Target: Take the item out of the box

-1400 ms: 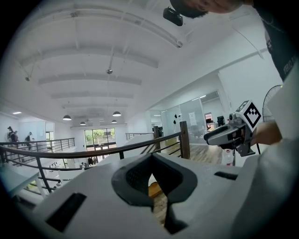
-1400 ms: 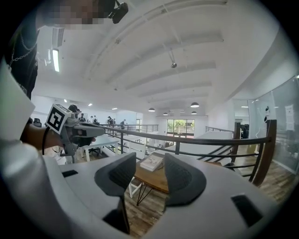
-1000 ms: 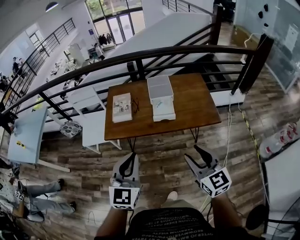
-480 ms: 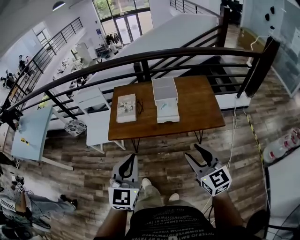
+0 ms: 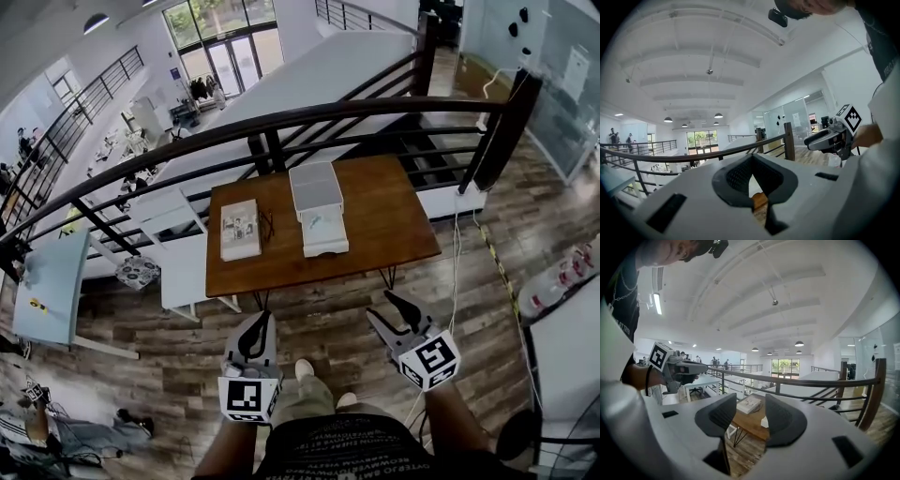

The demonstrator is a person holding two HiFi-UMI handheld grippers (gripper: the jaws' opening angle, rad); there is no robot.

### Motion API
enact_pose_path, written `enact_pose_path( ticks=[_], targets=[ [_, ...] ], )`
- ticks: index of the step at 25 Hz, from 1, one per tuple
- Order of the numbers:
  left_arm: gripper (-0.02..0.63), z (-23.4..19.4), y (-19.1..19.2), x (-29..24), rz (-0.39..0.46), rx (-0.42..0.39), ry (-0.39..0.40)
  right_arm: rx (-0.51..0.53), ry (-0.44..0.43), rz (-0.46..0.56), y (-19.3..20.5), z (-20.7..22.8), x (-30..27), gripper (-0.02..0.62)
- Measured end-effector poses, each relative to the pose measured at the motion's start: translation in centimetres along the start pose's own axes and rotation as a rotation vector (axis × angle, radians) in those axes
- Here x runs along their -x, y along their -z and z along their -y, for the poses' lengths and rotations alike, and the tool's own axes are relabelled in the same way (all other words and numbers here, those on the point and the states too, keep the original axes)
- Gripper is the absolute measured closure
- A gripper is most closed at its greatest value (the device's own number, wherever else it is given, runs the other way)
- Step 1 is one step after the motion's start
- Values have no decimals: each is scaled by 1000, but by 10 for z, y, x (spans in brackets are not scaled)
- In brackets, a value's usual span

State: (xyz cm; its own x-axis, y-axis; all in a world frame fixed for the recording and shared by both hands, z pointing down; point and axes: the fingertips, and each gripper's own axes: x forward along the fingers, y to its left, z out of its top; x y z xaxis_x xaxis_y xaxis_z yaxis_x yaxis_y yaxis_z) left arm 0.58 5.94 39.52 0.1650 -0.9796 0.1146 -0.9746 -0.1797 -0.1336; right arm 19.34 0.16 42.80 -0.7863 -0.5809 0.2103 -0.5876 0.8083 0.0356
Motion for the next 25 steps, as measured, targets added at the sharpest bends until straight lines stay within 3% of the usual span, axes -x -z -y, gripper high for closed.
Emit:
enact_pose_path(
  ticks=[11, 25],
  targets=[
    [601, -35, -8, -58, 29, -5, 44, -4, 16, -3, -14, 21, -60, 405],
    [601, -93, -3, -132, 4, -2, 82, -16, 21, -14, -32, 51, -148, 404]
  ],
)
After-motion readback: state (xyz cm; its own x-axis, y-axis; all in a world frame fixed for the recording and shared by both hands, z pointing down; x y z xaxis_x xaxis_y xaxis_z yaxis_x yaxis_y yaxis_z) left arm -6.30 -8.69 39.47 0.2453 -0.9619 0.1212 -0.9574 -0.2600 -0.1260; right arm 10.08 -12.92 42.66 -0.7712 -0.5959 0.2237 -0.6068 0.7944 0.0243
